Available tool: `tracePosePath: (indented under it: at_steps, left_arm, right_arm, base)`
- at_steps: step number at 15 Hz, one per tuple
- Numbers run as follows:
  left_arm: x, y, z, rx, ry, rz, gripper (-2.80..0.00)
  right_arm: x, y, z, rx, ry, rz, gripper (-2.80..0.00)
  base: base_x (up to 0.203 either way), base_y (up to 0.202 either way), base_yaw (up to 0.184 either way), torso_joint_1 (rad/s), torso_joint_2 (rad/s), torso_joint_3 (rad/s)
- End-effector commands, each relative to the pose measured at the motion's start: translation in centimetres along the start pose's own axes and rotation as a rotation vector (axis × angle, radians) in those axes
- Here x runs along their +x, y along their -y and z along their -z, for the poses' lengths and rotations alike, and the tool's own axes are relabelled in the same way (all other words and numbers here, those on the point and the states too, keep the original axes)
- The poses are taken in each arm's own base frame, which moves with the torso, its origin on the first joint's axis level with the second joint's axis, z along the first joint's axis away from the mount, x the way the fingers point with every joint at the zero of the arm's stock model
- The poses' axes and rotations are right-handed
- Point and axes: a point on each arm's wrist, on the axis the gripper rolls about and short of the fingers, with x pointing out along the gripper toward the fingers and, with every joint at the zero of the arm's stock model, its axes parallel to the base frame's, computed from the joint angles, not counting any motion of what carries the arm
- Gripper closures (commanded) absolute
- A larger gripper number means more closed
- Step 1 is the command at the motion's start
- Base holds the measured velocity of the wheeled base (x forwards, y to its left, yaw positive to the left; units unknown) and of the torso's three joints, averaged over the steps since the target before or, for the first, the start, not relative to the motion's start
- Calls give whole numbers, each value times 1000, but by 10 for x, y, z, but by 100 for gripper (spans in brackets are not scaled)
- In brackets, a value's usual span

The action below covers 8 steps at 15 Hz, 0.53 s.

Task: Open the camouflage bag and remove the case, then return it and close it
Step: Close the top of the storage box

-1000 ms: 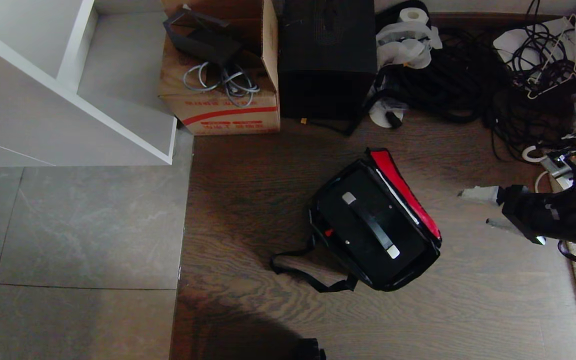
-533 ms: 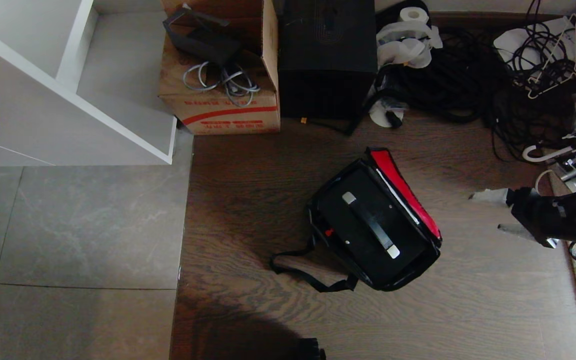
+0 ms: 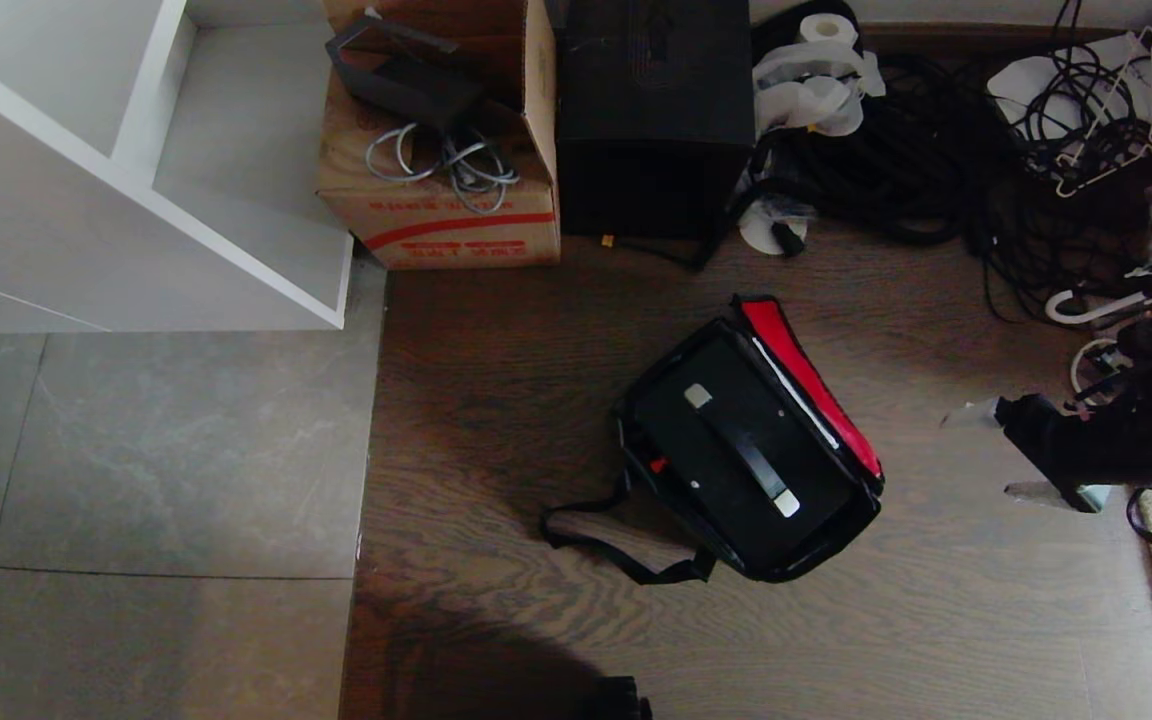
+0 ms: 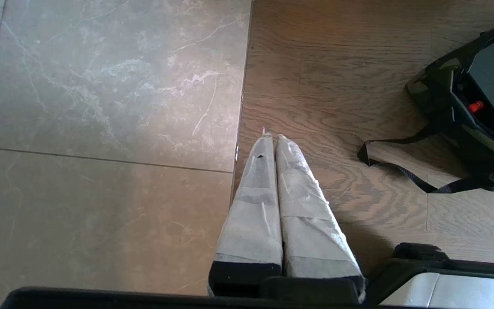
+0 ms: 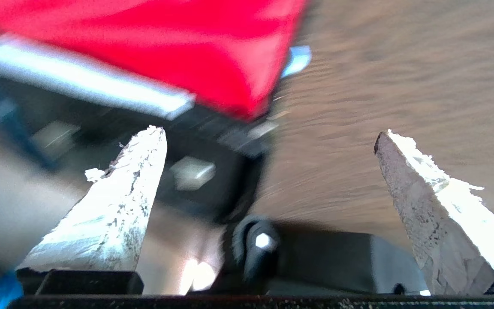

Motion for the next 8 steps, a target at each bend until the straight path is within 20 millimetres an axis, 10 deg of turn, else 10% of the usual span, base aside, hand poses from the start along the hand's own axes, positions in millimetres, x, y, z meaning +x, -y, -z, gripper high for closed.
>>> tracePosePath:
  at_steps: [1, 8]
  left_arm:
    - [1, 0, 3, -1, -10, -1, 0]
    - [1, 0, 3, -1, -10, -1, 0]
  right_arm:
    - [51, 23, 4, 80, -88, 85, -280]
    - [138, 17, -17, 392, -75, 61, -280]
  base:
    - [0, 0, 0, 0, 0, 0]
    - [0, 0, 0, 0, 0, 0]
